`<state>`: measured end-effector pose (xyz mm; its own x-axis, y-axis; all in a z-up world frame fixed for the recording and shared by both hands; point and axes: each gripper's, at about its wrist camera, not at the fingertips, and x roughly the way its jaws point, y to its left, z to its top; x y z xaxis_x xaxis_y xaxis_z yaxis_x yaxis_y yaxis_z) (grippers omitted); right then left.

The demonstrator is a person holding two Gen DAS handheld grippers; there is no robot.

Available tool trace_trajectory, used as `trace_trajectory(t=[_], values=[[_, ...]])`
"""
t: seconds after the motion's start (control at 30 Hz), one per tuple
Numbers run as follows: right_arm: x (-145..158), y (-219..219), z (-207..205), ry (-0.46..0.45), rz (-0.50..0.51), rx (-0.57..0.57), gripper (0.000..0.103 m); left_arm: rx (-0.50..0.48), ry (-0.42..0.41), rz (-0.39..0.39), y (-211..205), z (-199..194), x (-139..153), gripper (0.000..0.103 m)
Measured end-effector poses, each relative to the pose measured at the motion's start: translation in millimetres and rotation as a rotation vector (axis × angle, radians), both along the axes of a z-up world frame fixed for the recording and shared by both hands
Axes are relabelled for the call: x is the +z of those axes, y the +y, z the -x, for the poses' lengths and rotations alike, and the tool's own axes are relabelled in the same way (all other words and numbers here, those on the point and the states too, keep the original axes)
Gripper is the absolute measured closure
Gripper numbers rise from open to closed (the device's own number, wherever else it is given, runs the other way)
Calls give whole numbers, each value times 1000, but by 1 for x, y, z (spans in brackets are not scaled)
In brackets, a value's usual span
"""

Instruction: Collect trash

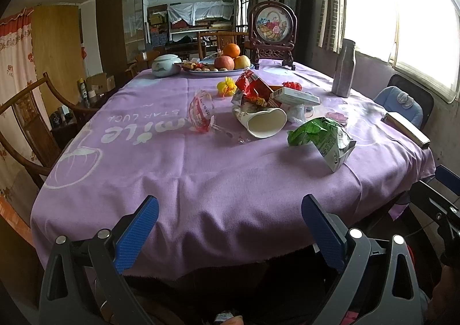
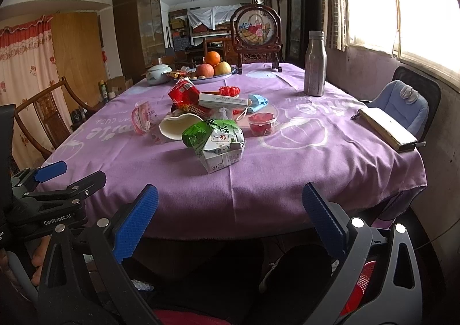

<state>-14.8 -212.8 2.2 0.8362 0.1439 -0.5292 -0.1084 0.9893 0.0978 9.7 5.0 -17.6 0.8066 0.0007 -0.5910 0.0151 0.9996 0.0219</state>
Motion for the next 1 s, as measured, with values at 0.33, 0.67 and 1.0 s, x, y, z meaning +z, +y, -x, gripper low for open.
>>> trace_trajectory(t=[0.33, 0.67, 1.0], values=[[-12, 3, -2, 21, 5, 0, 7, 7, 23, 2, 2, -5, -5, 6], [-23, 8, -19, 66, 25, 16, 7, 30, 76, -4, 5, -28, -16, 6], [-36, 12, -62, 117, 24, 39, 7, 64, 131, -25, 8, -69, -32, 6]])
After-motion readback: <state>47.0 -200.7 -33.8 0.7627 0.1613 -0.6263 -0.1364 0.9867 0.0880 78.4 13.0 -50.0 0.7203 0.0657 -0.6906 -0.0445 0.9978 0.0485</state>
